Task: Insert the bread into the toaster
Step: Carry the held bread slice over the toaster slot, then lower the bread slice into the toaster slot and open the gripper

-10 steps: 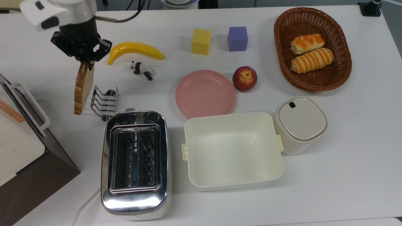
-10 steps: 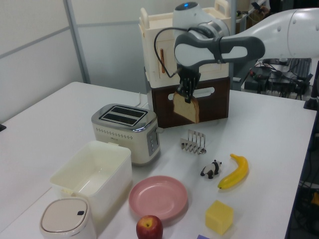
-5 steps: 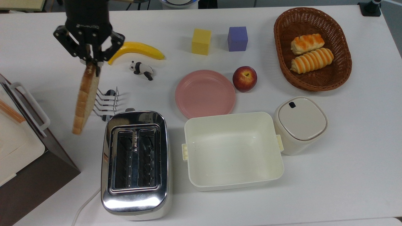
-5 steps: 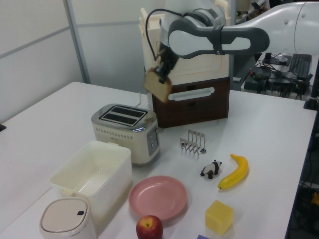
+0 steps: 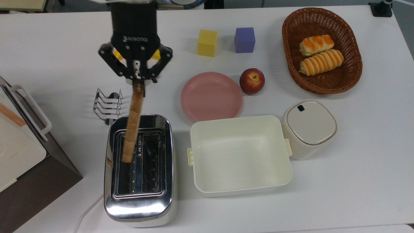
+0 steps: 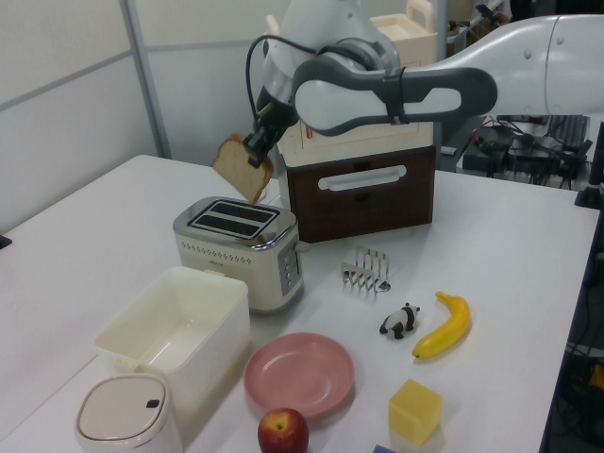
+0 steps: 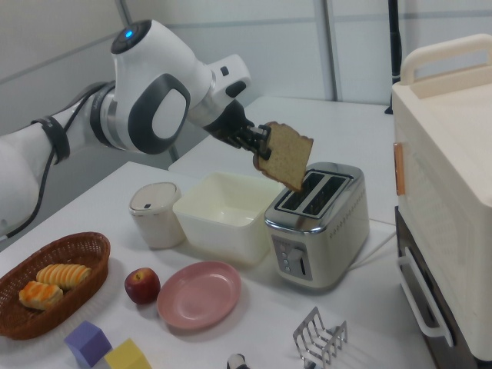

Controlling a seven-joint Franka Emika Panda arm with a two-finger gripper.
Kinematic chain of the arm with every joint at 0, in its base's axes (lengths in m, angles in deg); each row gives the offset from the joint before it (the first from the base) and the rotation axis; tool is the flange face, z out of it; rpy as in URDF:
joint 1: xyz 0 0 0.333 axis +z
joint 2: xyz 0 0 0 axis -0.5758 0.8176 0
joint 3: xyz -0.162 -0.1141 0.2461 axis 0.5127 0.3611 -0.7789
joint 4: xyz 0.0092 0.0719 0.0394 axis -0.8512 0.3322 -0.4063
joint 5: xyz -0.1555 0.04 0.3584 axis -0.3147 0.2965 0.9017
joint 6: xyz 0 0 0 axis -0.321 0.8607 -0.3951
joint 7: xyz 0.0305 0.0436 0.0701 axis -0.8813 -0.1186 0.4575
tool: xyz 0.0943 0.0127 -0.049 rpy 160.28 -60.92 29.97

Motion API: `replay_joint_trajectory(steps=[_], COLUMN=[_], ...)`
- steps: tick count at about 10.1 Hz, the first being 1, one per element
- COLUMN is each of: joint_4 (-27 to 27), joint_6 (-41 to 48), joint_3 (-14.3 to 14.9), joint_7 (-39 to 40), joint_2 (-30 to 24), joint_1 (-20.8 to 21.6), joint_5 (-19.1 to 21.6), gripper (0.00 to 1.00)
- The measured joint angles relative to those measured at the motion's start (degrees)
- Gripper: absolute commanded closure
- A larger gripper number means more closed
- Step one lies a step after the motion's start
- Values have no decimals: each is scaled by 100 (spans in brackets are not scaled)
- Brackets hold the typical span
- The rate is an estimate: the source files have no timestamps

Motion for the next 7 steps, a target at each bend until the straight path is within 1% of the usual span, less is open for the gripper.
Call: replay_joint_trajectory(steps=[1, 3, 7], joint_4=[4, 13, 34], joint_6=[-72, -253, -257], joint_3=[-74, -92, -103], joint_7=[-2, -2, -2], joint_2=[111, 292, 420], joint_1=[21, 57, 58], joint_5=[0, 0, 0], gripper=[100, 100, 100])
